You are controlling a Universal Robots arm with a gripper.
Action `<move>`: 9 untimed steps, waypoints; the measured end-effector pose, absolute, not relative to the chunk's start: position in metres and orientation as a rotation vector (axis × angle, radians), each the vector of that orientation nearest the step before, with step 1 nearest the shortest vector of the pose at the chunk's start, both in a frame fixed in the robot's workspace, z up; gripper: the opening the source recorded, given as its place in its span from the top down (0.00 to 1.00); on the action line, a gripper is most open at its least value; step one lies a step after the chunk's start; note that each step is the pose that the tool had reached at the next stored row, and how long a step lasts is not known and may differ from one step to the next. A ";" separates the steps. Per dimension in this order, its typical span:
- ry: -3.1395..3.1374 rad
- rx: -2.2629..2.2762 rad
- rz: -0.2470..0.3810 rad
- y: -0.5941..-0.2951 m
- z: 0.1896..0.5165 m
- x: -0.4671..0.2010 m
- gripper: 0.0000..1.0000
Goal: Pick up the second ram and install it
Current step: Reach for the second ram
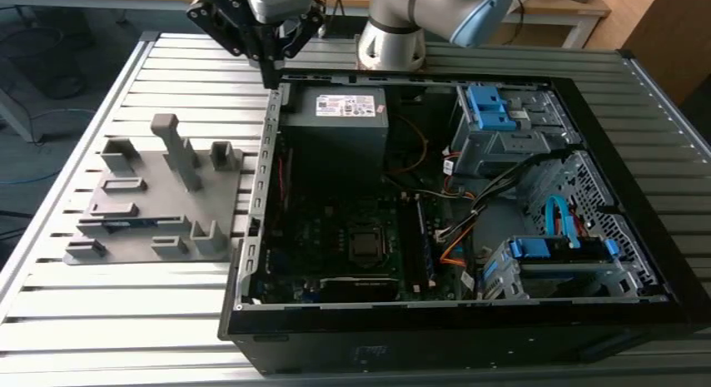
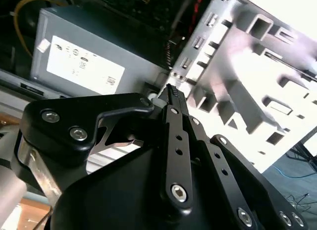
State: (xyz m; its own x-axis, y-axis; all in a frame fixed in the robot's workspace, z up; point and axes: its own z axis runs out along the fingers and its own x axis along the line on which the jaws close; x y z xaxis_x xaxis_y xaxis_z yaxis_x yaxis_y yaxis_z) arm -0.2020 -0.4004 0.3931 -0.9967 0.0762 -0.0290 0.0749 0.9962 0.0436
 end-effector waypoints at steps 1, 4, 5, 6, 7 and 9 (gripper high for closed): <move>3.108 0.118 0.066 -0.401 0.393 -0.204 0.90; 3.108 0.118 0.066 -0.401 0.393 -0.211 0.90; 3.108 0.118 0.066 -0.402 0.393 -0.213 0.90; 3.108 0.118 0.066 -0.402 0.393 -0.214 0.90; 3.108 0.118 0.066 -0.402 0.392 -0.216 0.90; 3.108 0.117 0.066 -0.402 0.392 -0.219 0.90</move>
State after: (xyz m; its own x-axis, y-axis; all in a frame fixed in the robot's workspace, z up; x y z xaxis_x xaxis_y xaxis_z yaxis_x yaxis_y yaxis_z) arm -0.2190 -0.4021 0.3920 -0.9967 0.0760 -0.0291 0.0747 0.9962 0.0438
